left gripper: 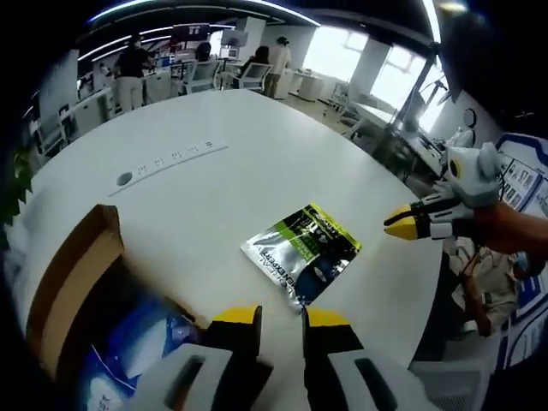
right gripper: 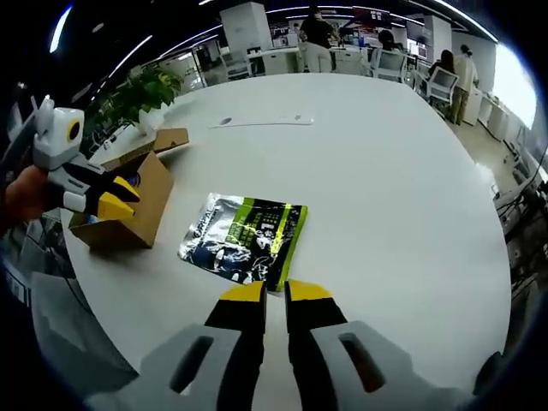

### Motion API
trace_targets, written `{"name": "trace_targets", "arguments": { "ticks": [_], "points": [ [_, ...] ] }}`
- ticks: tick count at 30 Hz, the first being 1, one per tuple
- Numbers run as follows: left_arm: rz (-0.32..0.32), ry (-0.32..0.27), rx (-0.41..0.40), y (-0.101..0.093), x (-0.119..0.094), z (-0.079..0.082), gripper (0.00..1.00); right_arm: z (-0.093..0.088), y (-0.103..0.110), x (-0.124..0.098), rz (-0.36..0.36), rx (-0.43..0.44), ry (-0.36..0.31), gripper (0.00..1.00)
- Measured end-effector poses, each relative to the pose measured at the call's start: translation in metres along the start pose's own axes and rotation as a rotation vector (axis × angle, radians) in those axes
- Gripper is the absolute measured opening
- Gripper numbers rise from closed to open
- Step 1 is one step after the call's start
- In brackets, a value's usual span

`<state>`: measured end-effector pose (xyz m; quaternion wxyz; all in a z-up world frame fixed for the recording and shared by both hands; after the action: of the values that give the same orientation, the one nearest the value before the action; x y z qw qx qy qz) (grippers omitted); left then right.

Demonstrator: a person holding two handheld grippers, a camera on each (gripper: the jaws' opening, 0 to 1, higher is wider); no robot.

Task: Operate the shoe box by opening the lid, removing the specified soft item, and placing it in the target area until the item is outside and the box remains undamaged.

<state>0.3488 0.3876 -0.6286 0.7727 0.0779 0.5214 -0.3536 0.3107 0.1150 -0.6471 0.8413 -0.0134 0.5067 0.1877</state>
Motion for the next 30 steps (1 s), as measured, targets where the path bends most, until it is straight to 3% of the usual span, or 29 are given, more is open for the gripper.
{"name": "trace_targets", "arguments": {
  "ticks": [10, 18, 30],
  "points": [
    [0.030, -0.052, -0.053, 0.033, -0.036, -0.021, 0.19, 0.022, 0.033, 0.006, 0.019, -0.037, -0.024, 0.07],
    [0.061, -0.132, -0.129, 0.070, -0.069, -0.044, 0.19, 0.057, 0.074, 0.017, 0.060, -0.104, -0.050, 0.07],
    [0.149, -0.198, -0.255, 0.121, -0.112, -0.098, 0.18, 0.099, 0.140, 0.040, 0.140, -0.213, -0.071, 0.07]
  ]
}}
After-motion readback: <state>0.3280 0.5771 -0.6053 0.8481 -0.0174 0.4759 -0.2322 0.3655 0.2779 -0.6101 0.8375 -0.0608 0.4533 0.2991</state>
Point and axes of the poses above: the point that each gripper's makers call its tool centre point, and the gripper's own axes: x roughly forward along the fingers, y roughly to its left, z roughly out of its top, the point moved 9 cm from there along -x, roughly backward along the fingers, and after that the axes turned 11 degrees about y, right-handed, at the moved point
